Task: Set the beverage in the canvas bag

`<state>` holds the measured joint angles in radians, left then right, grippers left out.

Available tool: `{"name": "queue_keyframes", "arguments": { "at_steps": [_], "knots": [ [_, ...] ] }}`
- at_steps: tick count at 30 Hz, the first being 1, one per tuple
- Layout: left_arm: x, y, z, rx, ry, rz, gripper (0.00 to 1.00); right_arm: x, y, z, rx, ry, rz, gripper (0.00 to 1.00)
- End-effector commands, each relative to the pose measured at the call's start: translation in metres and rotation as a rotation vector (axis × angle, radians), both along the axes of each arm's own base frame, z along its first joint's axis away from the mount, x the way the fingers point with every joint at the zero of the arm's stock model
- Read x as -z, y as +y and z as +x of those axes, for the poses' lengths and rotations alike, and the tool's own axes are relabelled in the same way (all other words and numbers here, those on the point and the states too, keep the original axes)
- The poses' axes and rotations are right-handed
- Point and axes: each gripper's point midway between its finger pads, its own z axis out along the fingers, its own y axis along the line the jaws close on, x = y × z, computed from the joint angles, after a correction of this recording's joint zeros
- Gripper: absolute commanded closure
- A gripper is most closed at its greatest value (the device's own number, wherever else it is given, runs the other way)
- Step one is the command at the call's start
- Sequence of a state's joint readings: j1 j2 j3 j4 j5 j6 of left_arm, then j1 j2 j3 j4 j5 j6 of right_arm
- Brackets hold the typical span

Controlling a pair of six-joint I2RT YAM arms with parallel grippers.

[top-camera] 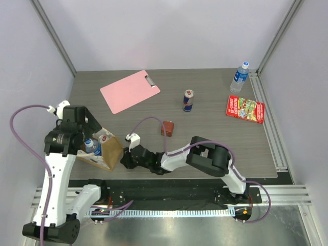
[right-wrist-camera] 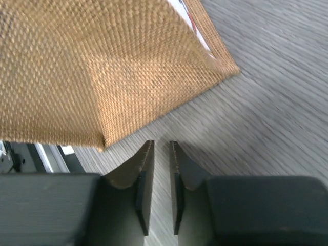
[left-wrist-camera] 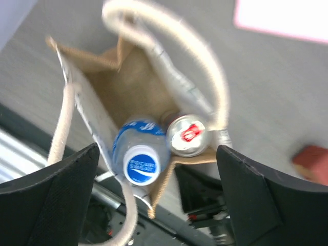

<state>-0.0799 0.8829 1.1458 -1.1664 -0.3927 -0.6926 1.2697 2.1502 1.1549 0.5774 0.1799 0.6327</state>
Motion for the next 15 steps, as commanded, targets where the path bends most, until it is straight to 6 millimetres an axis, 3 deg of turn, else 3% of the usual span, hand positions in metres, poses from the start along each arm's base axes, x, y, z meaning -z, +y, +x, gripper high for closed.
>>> {"name": "queue_keyframes", "arguments": {
  "at_steps": [1, 4, 5, 7, 8, 9, 10, 11, 12, 13, 14, 15],
  "knots": [
    [-0.065, -0.003, 0.012, 0.079, -0.177, 0.023, 0.03, -0.06, -0.013, 0.001, -0.005, -0.071, -0.001, 0.71],
    [-0.09, -0.031, 0.027, 0.262, -0.255, -0.033, 0.0, -0.063, -0.047, 0.004, 0.012, -0.089, -0.086, 0.63],
    [-0.096, -0.038, 0.031, 0.301, -0.275, -0.049, 0.01, -0.087, -0.058, 0.006, 0.023, -0.105, -0.062, 0.61],
    [-0.102, -0.049, 0.037, 0.377, -0.283, -0.063, 0.0, -0.079, -0.096, 0.022, 0.085, -0.098, -0.148, 0.55],
    [-0.103, -0.053, 0.041, 0.402, -0.286, -0.064, 0.0, -0.098, -0.115, 0.029, 0.109, -0.123, -0.158, 0.48],
    [-0.1, -0.06, 0.043, 0.443, -0.288, -0.078, 0.0, -0.096, -0.142, 0.051, 0.187, -0.134, -0.199, 0.42],
    [-0.104, -0.066, 0.048, 0.471, -0.318, -0.088, 0.0, -0.12, -0.159, 0.061, 0.225, -0.166, -0.18, 0.36],
    [-0.097, -0.075, 0.048, 0.509, -0.314, -0.114, 0.0, -0.117, -0.18, 0.069, 0.258, -0.164, -0.229, 0.27],
    [-0.099, -0.087, 0.053, 0.56, -0.348, -0.144, 0.0, -0.125, -0.207, 0.096, 0.349, -0.178, -0.246, 0.21],
    [-0.097, -0.098, 0.054, 0.598, -0.355, -0.162, 0.0, -0.13, -0.223, 0.107, 0.382, -0.195, -0.269, 0.13],
    [-0.085, -0.105, 0.055, 0.623, -0.337, -0.172, 0.0, -0.137, -0.242, 0.118, 0.422, -0.199, -0.292, 0.0],
    [-0.082, -0.112, 0.057, 0.647, -0.341, -0.174, 0.0, -0.14, -0.268, 0.14, 0.492, -0.197, -0.312, 0.0]
  ]
}}
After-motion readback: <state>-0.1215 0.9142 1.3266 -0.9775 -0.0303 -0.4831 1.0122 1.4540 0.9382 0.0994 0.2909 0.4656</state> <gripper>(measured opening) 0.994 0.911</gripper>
